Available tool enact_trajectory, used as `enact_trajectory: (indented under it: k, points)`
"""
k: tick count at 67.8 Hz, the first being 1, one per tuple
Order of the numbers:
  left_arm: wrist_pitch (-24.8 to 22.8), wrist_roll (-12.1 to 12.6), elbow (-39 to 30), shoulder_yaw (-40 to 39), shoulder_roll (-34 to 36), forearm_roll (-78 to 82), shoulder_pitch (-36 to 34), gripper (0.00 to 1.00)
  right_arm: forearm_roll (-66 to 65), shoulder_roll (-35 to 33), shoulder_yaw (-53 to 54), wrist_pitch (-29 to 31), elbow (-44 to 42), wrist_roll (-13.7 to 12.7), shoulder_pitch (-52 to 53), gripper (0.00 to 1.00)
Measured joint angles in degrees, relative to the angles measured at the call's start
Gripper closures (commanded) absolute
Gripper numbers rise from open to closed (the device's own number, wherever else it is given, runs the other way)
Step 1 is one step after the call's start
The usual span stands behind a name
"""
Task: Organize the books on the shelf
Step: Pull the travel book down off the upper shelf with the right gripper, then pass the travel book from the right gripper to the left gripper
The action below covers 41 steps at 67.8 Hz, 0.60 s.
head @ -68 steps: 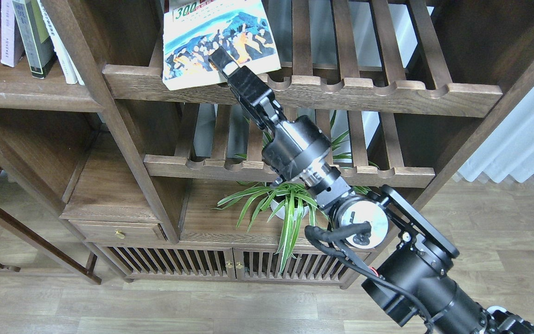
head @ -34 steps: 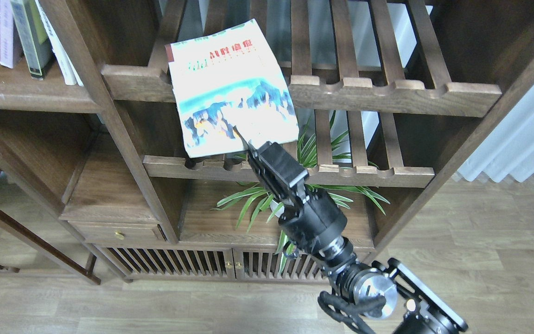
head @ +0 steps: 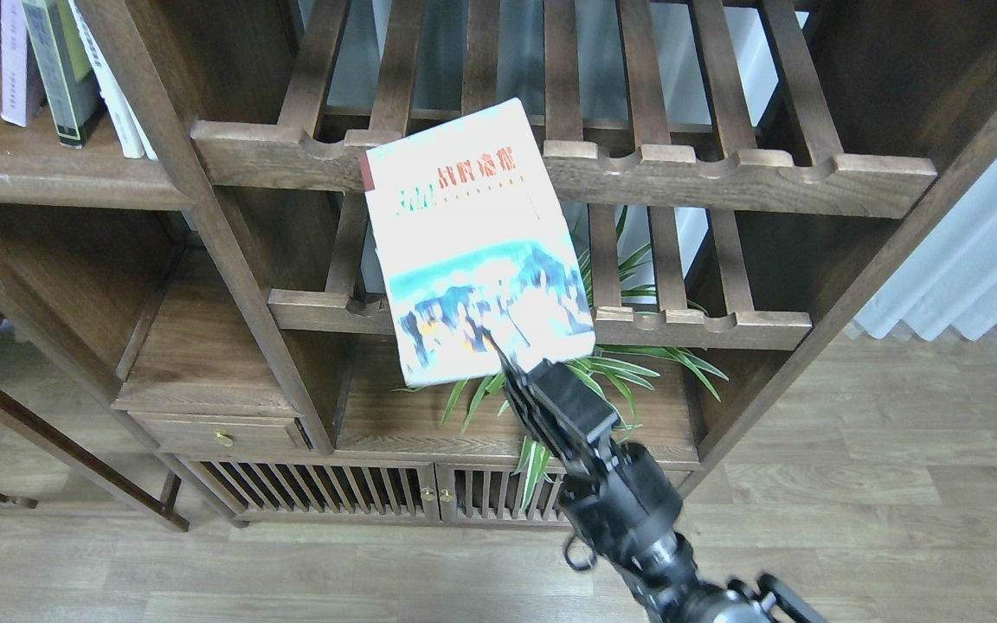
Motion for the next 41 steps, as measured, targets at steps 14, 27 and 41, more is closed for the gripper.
enact_trajectory:
  k: [14,27,41]
  points:
    - [0.0,0.0,0.16,6.41,-0.63,-1.59,-0.21,0.07,0.01,0.18,-0.14,-0.01,-1.97,-0.67,-1.69,0.93]
    - [0.0,-0.2,0.25,12.29,-3.02,-1.89,-0.09,0.05,-0.06,2.02,-0.47,-0.01,-3.88,-2.44,-2.59,0.93]
    - [0.0,-0.29,0.31,22.01,-4.0,-6.94,-0.82,0.05,-0.63,3.35,-2.0,-0.01,-5.05,-5.51,-2.26,0.93]
